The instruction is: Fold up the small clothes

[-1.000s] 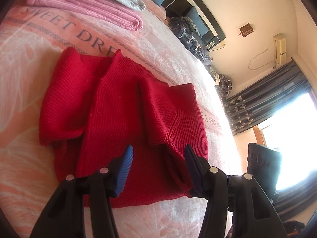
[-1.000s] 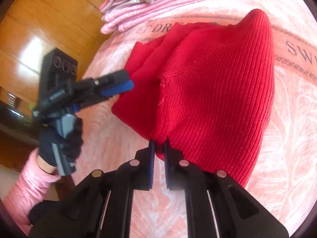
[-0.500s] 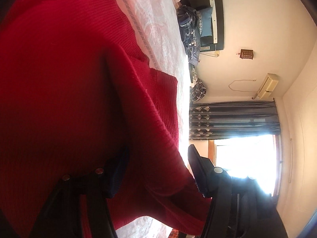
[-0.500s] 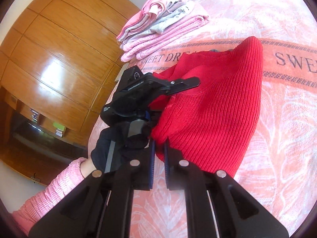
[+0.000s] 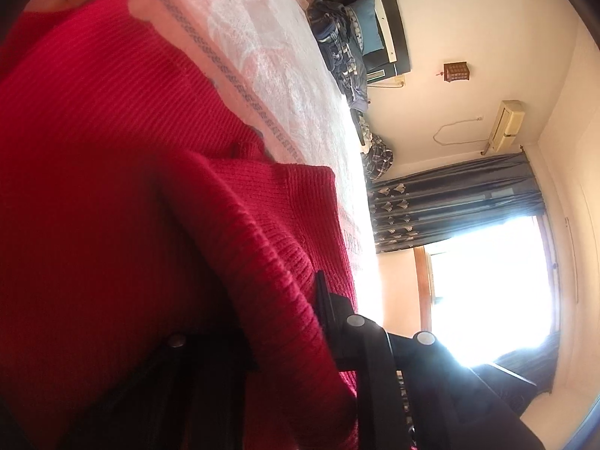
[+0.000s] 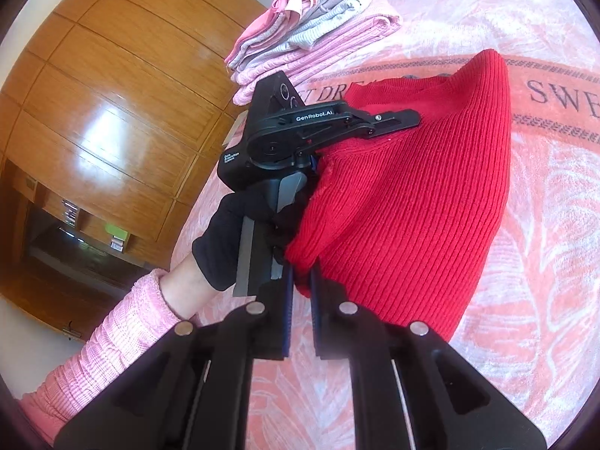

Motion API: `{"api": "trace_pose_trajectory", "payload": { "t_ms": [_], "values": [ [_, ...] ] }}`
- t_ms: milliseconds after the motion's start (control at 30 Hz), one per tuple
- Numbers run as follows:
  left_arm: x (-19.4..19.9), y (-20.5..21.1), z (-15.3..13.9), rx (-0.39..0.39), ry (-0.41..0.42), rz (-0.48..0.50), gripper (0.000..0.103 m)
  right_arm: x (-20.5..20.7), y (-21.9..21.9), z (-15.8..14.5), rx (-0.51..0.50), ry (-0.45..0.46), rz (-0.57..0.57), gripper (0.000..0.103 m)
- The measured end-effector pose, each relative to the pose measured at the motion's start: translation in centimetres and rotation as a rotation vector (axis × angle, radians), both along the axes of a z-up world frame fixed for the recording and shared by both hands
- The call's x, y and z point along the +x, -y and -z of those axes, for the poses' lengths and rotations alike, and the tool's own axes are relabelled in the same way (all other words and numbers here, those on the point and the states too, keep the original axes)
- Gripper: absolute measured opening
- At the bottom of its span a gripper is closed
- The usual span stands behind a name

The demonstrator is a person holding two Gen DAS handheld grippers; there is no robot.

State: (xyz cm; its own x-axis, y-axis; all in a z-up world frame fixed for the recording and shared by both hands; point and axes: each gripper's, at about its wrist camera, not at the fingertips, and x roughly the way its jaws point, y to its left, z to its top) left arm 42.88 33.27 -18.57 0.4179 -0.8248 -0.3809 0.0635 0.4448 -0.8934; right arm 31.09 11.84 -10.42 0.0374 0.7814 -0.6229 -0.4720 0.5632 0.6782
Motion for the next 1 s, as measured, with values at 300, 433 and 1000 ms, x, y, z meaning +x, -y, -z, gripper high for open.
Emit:
{"api": "trace_pose_trajectory", "payload": {
  "t_ms": [300,433,1000],
  "values": [
    [-0.8,-5.2,-5.8,0.101,0.163,-0.008,0.014,-0.1,-7.2,-0.4,0.017,0.016,-0.073,0.007],
    [-1.2,-8.2,-6.9,0.154,0.196,-0.019,0.014,0.1,-11.2,-0.1,0.021,0.019,-0.105,0.007],
    [-2.6,-16.4,-1.0,0.283,0.175,-0.095,0.018,0.3,-21.2,7.3,-0.140,-0.004,-0.166,0.008]
  ]
}}
